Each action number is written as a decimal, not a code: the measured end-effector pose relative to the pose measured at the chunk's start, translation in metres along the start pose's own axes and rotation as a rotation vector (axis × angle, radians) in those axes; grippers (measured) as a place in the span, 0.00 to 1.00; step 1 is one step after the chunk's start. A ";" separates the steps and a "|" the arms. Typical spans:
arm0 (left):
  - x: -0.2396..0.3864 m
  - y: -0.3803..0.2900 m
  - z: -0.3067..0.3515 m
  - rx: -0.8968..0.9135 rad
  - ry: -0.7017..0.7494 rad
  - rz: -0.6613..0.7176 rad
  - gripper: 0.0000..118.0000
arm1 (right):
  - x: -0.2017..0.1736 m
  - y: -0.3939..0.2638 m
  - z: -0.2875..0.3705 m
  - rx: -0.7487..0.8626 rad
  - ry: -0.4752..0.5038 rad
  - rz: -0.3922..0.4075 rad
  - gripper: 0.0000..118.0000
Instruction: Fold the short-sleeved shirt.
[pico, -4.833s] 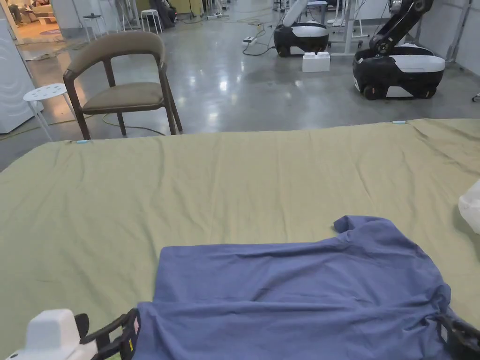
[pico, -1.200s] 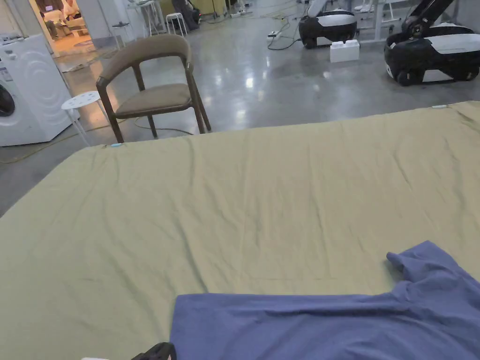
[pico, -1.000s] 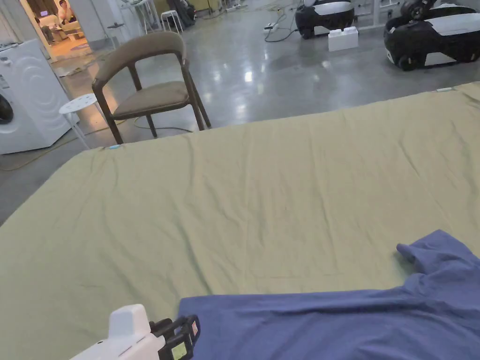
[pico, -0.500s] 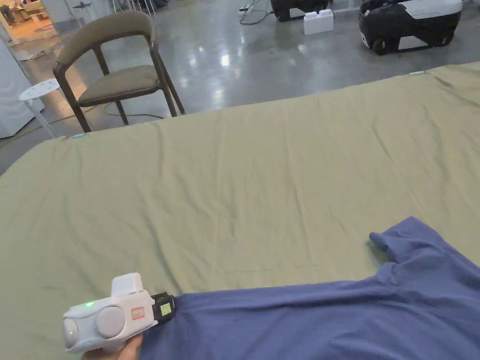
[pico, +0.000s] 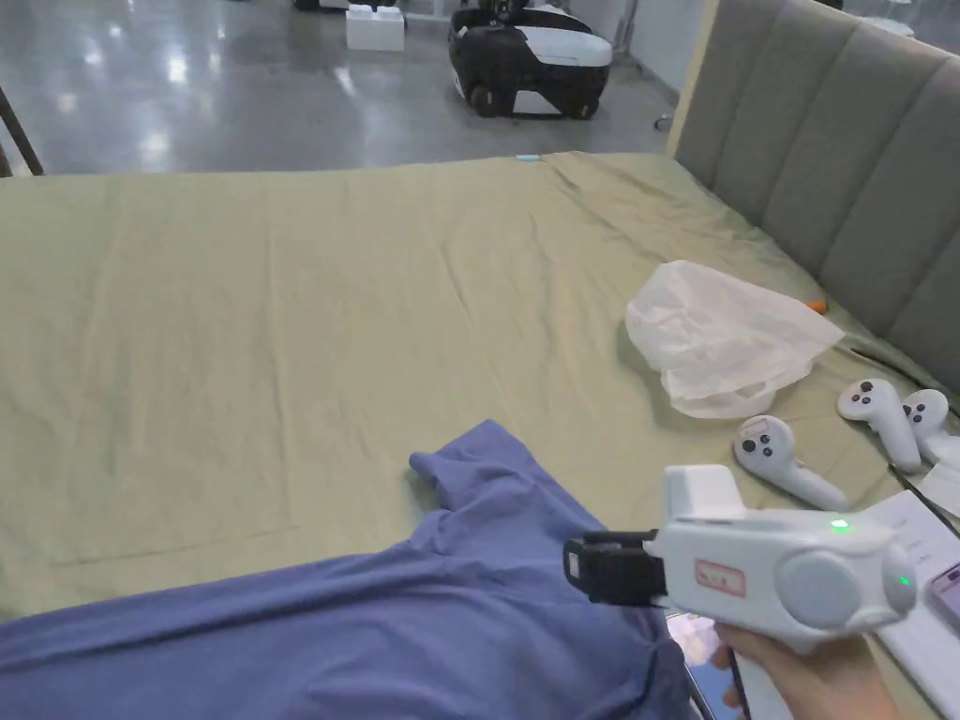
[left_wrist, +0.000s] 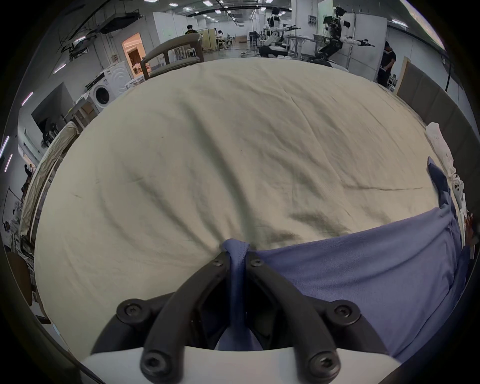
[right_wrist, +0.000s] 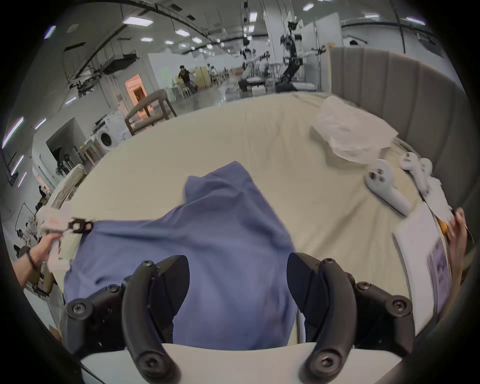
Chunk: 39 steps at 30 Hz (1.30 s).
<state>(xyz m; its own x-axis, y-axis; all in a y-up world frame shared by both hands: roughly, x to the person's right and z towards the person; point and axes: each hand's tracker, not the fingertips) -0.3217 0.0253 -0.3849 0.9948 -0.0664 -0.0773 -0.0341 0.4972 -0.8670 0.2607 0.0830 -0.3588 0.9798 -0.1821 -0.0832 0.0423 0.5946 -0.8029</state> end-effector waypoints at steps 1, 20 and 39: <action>0.000 -0.001 0.001 0.000 -0.004 0.004 0.07 | 0.005 0.013 -0.020 -0.040 -0.039 -0.014 0.68; -0.039 -0.058 0.136 0.235 -0.274 0.165 0.02 | 0.007 -0.009 0.035 0.018 -0.027 0.058 0.01; -0.068 -0.230 0.169 0.169 -0.229 0.221 0.49 | 0.009 -0.213 0.142 0.032 -0.049 -0.041 0.60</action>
<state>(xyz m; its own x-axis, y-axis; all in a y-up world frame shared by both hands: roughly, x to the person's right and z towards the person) -0.3650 0.0617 -0.0968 0.9615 0.2445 -0.1252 -0.2536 0.6154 -0.7463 0.2883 0.0656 -0.1044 0.9854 -0.1687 -0.0216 0.0876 0.6124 -0.7857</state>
